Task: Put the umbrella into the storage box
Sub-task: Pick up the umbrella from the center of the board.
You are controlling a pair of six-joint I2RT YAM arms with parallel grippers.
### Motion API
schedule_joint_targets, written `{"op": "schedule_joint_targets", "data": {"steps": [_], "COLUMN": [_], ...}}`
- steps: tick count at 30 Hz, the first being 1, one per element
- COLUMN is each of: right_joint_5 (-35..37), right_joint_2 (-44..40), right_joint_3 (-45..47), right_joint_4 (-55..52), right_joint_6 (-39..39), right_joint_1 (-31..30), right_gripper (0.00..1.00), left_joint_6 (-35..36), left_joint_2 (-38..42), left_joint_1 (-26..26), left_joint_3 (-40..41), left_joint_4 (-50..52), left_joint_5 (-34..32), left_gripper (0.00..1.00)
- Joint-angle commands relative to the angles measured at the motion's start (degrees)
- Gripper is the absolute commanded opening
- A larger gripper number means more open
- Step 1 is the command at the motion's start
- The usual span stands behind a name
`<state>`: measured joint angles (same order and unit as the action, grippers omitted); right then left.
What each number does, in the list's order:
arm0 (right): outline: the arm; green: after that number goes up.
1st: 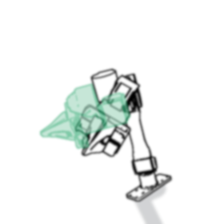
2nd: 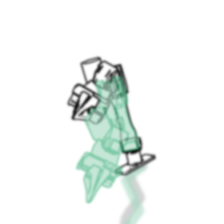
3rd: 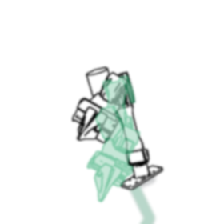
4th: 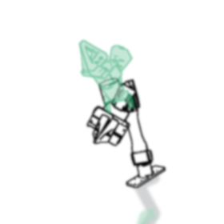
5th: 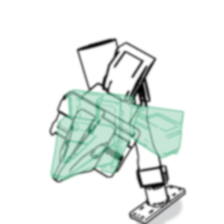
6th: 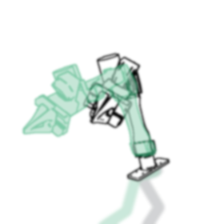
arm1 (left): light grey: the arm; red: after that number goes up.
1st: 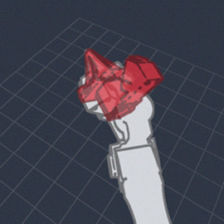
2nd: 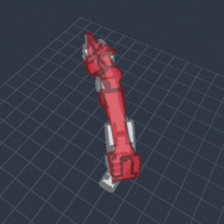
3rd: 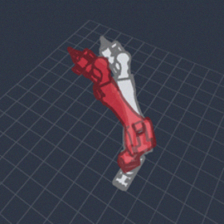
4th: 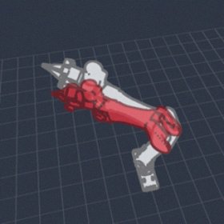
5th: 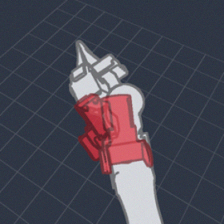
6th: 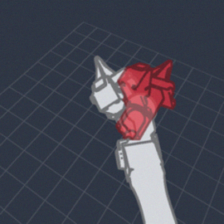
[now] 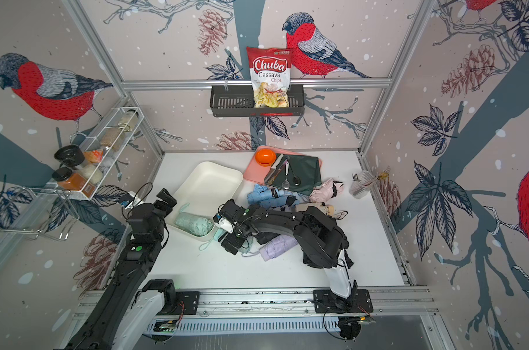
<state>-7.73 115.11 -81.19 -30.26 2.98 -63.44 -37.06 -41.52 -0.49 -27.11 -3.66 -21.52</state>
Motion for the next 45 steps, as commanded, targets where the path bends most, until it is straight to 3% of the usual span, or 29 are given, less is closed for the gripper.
{"op": "schedule_joint_targets", "data": {"steps": [1, 8, 21, 27, 37, 45], "right_joint_5": [6.25, 9.02, 9.81, 10.06, 10.89, 8.79], "right_joint_2": [1.19, 3.10, 0.68, -4.27, -12.68, -16.57], "right_joint_3": [-1.04, -1.96, -1.57, 0.36, 2.17, -0.32], "right_joint_4": [-0.58, -0.41, -2.07, -2.51, -6.21, -2.11], "right_joint_6": [0.27, 0.18, -0.16, -0.87, -0.31, 0.05], "right_joint_1": [-0.50, -2.02, -3.42, -3.36, -3.42, -0.68], "right_gripper": [1.00, 0.97, 0.57, 0.48, 0.43, 0.43], "left_joint_6": [0.41, 0.41, 0.07, 0.01, -0.03, -0.19], "left_joint_2": [0.02, 0.18, 0.31, 0.58, 0.60, 0.60], "left_joint_1": [0.19, 0.19, 0.16, 0.16, 0.19, 0.19], "left_joint_3": [-0.07, -0.05, 0.49, 0.86, 1.24, 1.69], "left_joint_4": [-1.26, -1.05, -1.07, -1.38, -1.77, -2.60], "left_joint_5": [-0.21, -0.28, -0.61, -0.82, -1.20, -1.14], "left_gripper": [0.98, 0.98, 0.98, 0.98, 0.98, 0.98]}}
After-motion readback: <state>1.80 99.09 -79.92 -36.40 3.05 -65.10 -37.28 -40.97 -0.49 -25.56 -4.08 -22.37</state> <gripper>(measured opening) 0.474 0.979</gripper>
